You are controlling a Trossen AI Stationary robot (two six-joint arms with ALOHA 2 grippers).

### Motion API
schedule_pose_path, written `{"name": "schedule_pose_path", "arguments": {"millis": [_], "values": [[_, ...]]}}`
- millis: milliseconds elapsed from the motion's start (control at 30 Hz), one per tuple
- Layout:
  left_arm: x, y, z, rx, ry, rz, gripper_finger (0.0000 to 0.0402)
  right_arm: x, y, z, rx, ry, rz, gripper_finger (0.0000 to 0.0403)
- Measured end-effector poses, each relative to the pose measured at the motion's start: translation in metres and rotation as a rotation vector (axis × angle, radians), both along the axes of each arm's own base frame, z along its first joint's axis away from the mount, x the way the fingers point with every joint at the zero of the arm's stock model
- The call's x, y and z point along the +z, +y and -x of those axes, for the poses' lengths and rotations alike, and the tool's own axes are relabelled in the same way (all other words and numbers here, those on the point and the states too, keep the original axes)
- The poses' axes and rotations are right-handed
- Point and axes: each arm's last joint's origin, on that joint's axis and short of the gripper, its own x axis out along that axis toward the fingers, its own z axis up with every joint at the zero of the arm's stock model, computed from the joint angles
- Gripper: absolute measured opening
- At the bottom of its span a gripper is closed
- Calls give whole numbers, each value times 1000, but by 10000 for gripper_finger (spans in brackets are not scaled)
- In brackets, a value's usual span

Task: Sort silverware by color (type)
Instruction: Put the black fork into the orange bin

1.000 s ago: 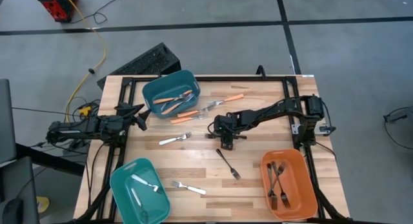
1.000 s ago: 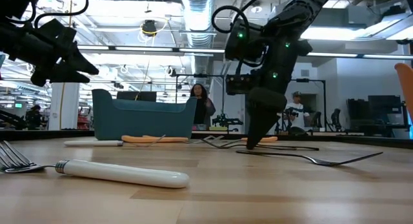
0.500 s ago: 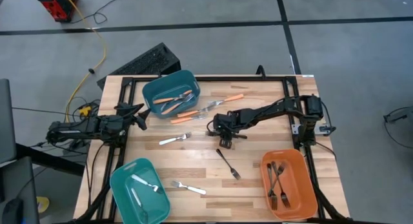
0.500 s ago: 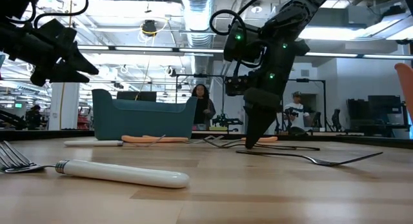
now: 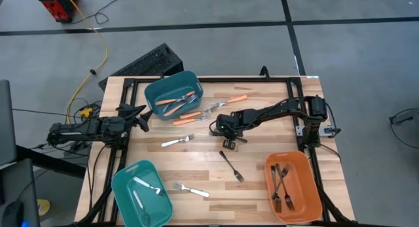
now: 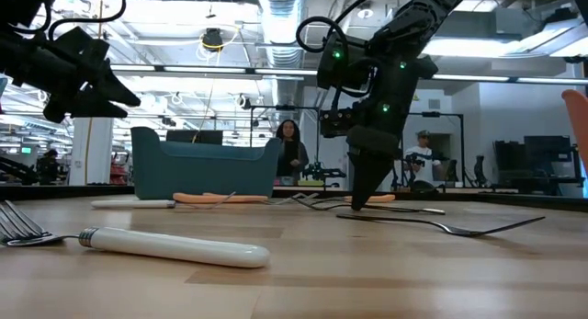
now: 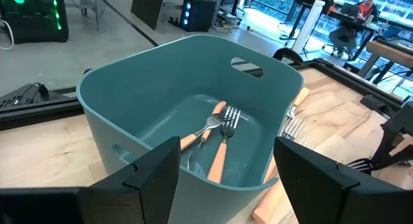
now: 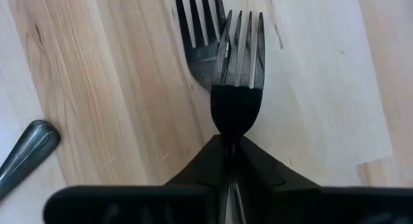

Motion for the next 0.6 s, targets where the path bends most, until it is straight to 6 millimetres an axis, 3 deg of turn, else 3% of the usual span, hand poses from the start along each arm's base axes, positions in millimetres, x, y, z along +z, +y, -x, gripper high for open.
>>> {"name": "schedule_pose_path", "arguments": {"millis": [333, 600], "values": [[0, 0, 0, 0, -1, 1, 235, 1, 1, 0, 3, 13, -4, 51], [0, 0, 0, 0, -1, 1, 235, 17, 1, -7, 9, 24, -16, 50]]}}
